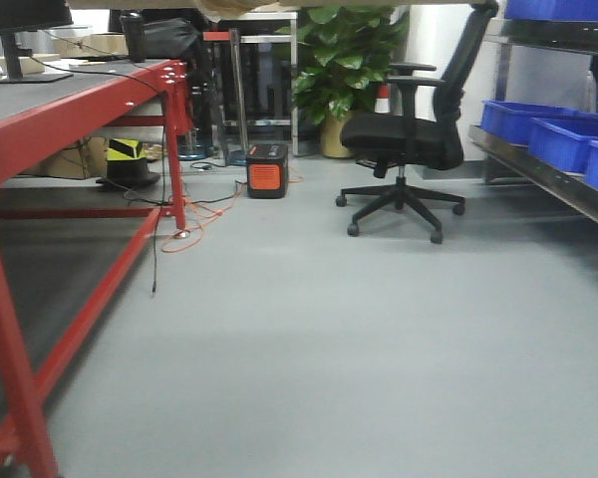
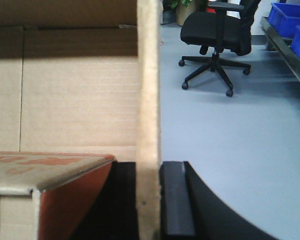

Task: Stack two boxes on right shelf middle
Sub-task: 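Drive the base to the steel shelf holding the boxes aloft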

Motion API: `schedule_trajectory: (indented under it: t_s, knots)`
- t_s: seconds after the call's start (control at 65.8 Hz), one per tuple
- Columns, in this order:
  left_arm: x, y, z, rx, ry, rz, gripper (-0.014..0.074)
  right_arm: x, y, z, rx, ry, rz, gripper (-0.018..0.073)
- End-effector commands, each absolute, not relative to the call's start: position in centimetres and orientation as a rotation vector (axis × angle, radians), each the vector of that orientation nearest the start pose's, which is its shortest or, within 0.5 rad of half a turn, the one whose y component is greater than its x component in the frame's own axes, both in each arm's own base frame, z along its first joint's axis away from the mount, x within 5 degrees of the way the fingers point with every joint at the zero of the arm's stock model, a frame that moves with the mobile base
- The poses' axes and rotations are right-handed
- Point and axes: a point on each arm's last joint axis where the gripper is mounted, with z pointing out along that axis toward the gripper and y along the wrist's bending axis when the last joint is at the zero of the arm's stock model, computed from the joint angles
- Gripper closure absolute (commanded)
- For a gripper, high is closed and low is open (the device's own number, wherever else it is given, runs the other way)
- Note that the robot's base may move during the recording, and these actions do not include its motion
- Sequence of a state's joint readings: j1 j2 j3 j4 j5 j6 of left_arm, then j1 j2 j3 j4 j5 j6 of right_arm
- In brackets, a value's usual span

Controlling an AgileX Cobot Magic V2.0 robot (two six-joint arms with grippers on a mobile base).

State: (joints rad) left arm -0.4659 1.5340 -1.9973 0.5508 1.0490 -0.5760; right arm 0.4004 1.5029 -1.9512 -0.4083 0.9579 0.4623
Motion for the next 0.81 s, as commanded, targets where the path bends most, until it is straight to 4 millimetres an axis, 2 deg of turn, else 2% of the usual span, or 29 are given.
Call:
schedule_trajectory:
  t_s: [0.0,0.79]
  knots:
    - [28.46,-9.28,53.51,-0.119,1.877,0.003,0.0708,28.36,8.43,53.58,0.040,1.856,0.065,0.0712]
    - [28.46,-9.27,53.51,-0.119,1.876,0.005,0.0708,28.40,8.49,53.72,0.036,1.841,0.072,0.0712]
